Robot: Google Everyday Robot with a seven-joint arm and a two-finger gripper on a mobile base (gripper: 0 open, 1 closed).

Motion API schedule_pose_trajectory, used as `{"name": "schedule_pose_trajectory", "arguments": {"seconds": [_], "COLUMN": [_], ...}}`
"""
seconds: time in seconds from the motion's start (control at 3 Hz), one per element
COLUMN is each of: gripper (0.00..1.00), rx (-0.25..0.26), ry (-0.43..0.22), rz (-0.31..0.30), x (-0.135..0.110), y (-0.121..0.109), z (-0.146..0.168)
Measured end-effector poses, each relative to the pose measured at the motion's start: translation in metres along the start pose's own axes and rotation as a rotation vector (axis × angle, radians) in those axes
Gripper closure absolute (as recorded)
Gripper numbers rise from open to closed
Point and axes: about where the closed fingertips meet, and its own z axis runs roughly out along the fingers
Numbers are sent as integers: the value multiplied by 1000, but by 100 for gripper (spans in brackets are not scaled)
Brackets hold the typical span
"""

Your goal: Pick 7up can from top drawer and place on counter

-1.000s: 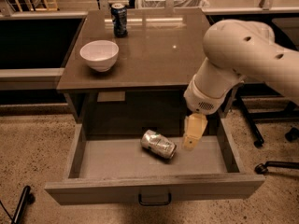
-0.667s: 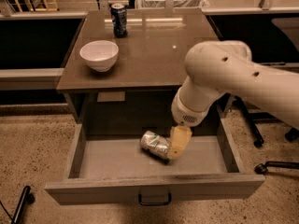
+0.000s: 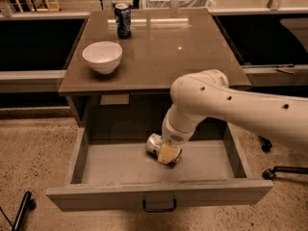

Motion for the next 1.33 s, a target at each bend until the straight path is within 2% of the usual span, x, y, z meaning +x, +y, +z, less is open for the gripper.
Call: {"name": "schedule_pose_trajectory", "arguments": {"seconds": [0.33, 0.67, 1.0, 1.33], "gripper": [42, 38, 38, 64], "rx": [8, 29, 28, 56], "ry": [16, 70, 104, 57], "rz": [39, 91, 115, 114], "x": [6, 19, 25, 17], "y": [-9, -21, -25, -32], "z": [29, 58, 77, 59]}}
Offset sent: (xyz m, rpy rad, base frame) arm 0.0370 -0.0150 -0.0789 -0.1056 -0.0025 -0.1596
